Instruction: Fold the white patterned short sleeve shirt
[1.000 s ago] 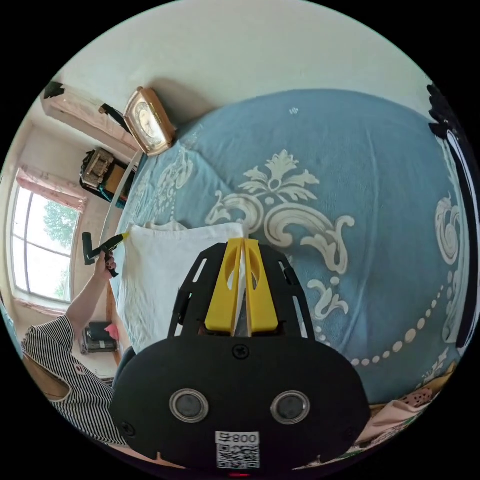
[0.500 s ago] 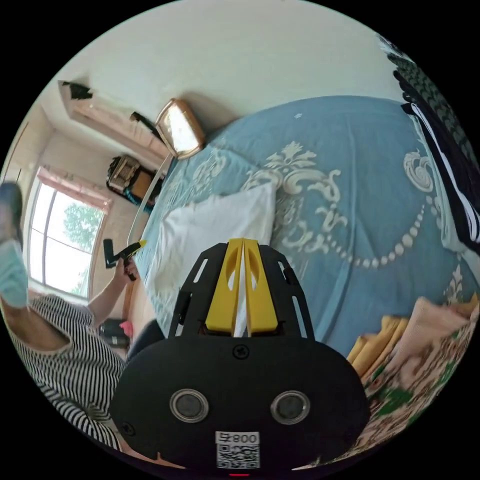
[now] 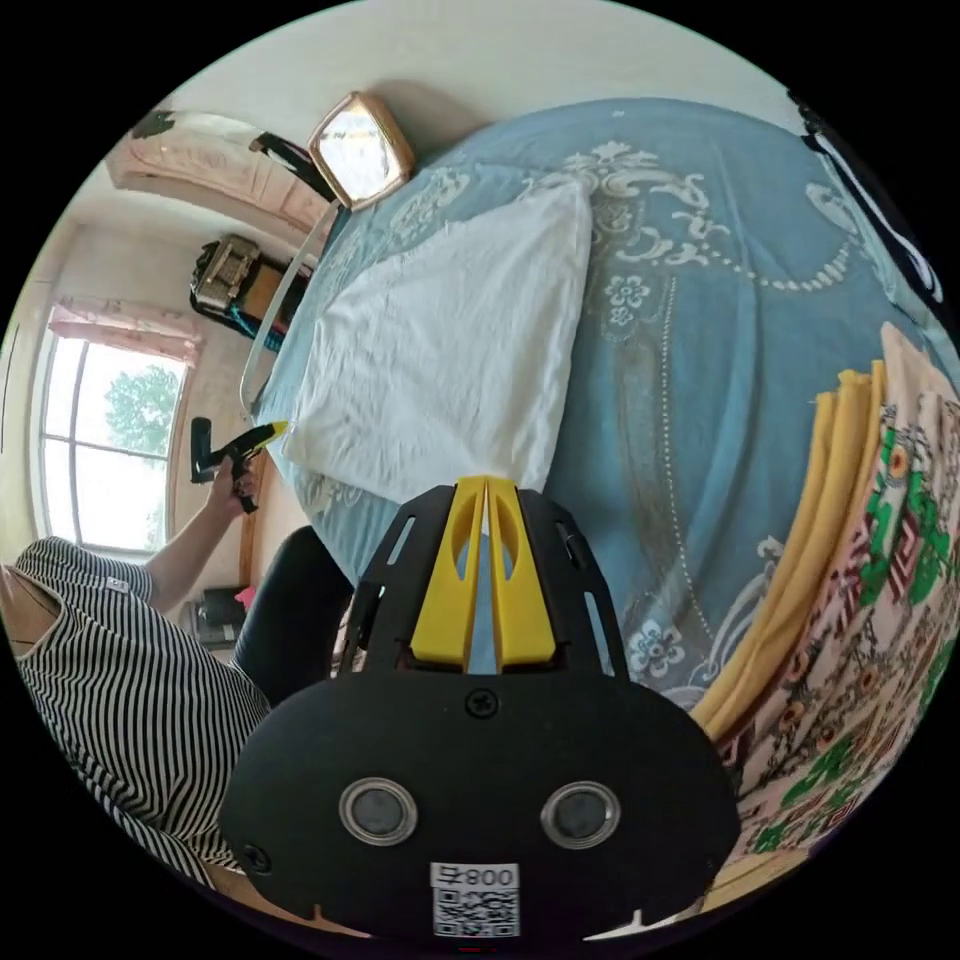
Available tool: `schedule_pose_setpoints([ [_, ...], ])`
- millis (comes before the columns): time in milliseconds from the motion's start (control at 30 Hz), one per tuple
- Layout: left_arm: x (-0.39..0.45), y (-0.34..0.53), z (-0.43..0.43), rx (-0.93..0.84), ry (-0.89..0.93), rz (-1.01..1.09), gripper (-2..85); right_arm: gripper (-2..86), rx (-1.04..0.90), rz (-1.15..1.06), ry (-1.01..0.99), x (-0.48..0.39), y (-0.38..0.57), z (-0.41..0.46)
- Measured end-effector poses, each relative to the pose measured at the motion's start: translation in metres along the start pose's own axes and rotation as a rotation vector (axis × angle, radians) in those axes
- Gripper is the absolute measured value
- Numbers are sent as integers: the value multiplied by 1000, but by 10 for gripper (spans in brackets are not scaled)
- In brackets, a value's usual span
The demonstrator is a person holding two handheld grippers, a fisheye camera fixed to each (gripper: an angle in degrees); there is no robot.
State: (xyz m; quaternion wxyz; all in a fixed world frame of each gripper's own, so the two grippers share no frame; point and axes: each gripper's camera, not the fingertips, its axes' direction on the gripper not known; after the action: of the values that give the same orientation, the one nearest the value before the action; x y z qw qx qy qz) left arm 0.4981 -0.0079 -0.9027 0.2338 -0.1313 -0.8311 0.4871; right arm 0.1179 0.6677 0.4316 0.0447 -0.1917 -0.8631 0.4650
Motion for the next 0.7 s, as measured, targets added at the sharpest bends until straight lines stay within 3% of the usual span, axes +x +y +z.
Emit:
schedule_pose_setpoints([
  [167, -6, 47, -35, 52, 32, -29, 38, 25, 125, 118, 3, 4, 64, -24],
  [300, -28, 91, -43, 76, 100, -167, 61, 56, 200, 222, -77, 19, 108, -23],
  [533, -44, 119, -32, 79, 292, -306, 71, 71, 171, 269, -171, 23, 141, 8],
  [700, -41, 127, -34, 64, 322, -351, 49, 48, 129, 298, -181, 19, 158, 31],
])
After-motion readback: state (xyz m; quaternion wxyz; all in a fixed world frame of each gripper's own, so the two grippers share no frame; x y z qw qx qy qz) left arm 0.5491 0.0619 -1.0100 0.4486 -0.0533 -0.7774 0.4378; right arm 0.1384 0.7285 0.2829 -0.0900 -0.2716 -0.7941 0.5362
